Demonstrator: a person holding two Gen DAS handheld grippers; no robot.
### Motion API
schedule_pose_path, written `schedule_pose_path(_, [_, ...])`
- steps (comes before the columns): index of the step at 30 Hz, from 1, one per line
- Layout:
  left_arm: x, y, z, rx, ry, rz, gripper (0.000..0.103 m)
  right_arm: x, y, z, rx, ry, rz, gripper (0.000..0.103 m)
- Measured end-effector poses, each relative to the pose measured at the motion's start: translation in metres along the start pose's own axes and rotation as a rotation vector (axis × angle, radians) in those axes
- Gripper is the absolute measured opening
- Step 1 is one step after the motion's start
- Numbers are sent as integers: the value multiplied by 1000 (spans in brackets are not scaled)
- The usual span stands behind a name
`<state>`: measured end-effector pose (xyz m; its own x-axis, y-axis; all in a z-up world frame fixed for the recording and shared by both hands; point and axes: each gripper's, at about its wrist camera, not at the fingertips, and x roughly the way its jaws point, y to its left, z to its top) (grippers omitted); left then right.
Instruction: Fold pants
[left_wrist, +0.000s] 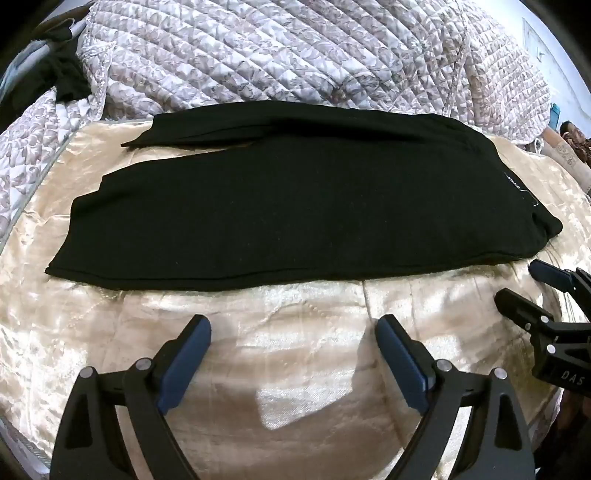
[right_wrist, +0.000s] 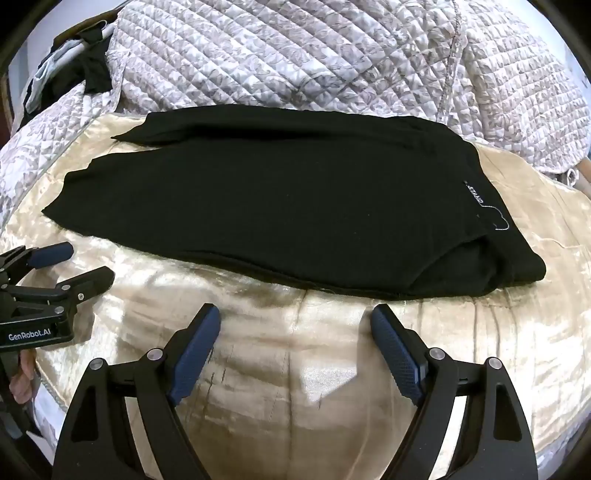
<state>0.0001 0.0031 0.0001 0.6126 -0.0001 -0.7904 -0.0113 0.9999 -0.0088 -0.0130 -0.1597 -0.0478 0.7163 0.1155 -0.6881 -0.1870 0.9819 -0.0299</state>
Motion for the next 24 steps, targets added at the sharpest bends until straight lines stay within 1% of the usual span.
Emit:
schedule_pose_path(11, [0,-6,0,-3,-1,7,93,0,0,0,1,1,1,84])
schedule_pose_path(24, [0,-3,-1,1,1,3,93,0,0,0,1,3,2,84])
